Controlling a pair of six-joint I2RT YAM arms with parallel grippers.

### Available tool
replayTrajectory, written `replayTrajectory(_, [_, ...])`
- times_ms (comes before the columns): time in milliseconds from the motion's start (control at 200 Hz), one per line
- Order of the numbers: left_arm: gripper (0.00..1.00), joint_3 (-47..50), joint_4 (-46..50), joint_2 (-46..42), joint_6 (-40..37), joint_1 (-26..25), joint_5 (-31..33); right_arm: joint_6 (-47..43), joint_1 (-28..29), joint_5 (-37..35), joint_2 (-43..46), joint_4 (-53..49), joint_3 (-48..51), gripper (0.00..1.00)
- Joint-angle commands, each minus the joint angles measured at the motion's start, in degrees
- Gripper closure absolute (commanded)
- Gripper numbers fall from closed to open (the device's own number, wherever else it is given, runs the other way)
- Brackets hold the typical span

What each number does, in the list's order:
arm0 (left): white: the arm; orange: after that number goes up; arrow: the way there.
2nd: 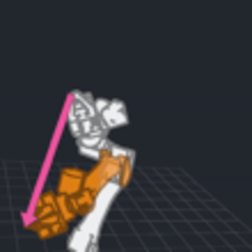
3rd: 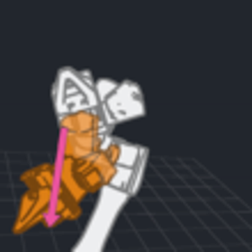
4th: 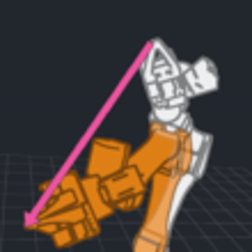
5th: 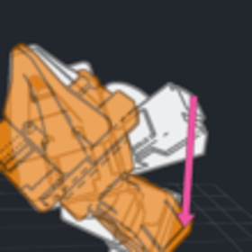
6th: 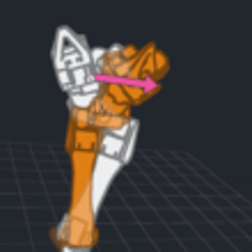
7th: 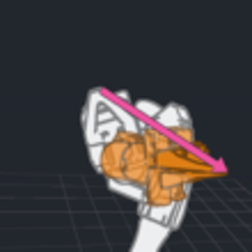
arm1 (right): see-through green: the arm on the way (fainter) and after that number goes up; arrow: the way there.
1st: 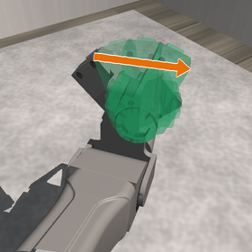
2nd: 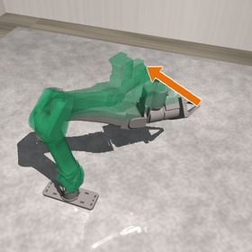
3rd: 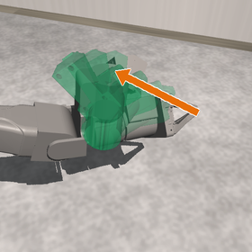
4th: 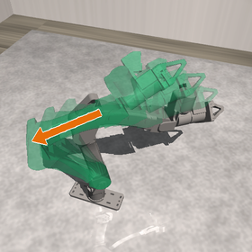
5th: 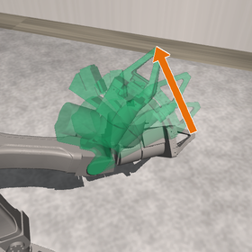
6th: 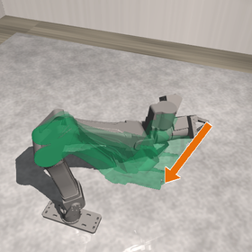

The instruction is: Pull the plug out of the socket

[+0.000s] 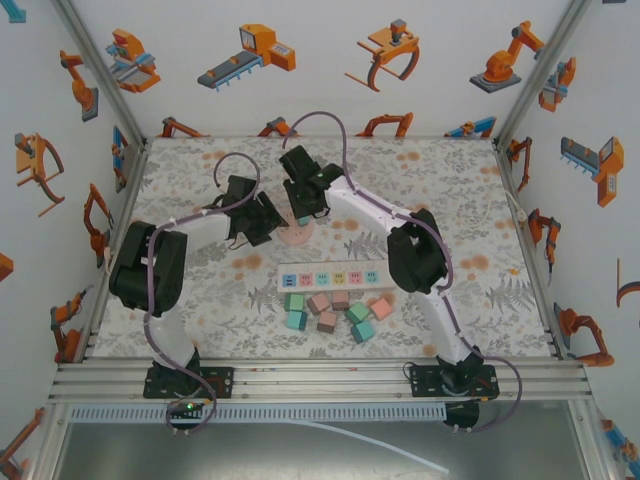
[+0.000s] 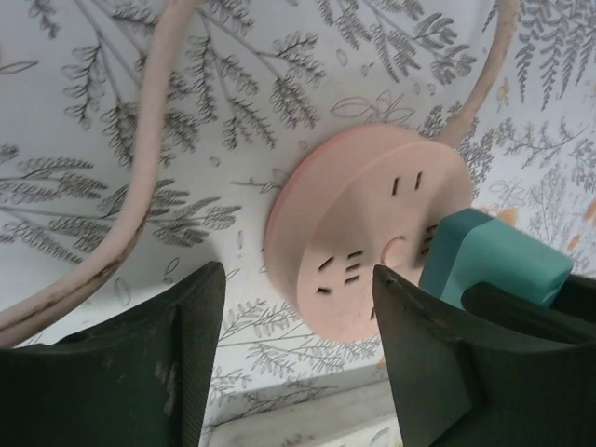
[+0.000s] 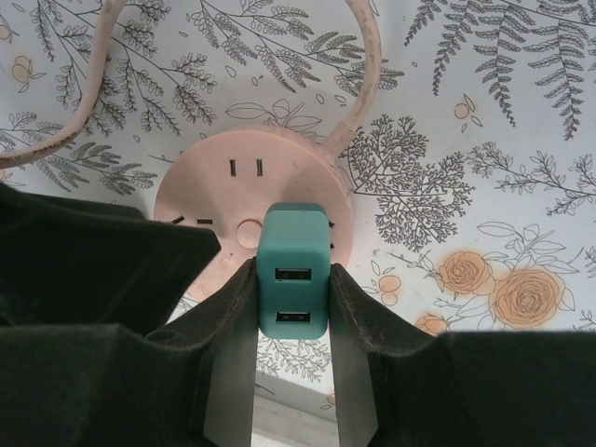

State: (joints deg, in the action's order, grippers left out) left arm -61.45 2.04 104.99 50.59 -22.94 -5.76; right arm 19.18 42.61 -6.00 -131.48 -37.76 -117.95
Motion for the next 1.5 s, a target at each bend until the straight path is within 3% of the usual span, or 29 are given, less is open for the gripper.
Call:
replayTrajectory(0, [0.48,-1.83,2.5,1.77,-1.45,-0.83,0.77,-1.37,0.19,-2.6,-1.52,-1.56,-2.67,0.73])
replayTrajectory(320, [0.51,-1.56,4.88,3.38,-1.54,-1.12,1.78,-2.3,0.19,-2.65,-4.9,-2.14,-4.72,0.58])
replayTrajectory(556, [0.51,-3.89,11.61,5.83,-1.82,-1.31,5.13,-2.71,0.39,-3.08,-3.78,-2.5,-6.89,0.87])
replayTrajectory(801, [0.51,-5.23,15.63,8.48,0.61,-1.34,8.47,-3.91,1.07,-3.07,-0.84,-5.31,-10.05,0.92])
replayTrajectory(911, [0.51,-5.06,14.12,7.39,0.4,-1.2,6.32,-2.73,0.77,-2.98,3.07,-5.0,-7.68,0.92])
replayTrajectory(1016, [0.45,-5.04,11.99,3.2,-0.71,-1.08,4.48,-0.02,0.04,-0.92,12.03,-0.15,1.47,0.92])
replayTrajectory(1242, [0.3,-5.37,4.21,-11.84,-8.79,-0.72,-0.61,8.86,-0.71,2.51,41.4,20.23,35.66,0.93])
replayTrajectory(1382, [0.26,-4.23,2.93,-23.16,-19.52,-0.85,-7.18,17.86,-2.21,-0.33,58.42,19.79,54.26,0.93])
replayTrajectory(1497, [0.24,0.51,2.08,-33.24,-29.54,-1.34,-19.87,24.42,-4.29,-1.01,71.1,14.81,67.19,0.93])
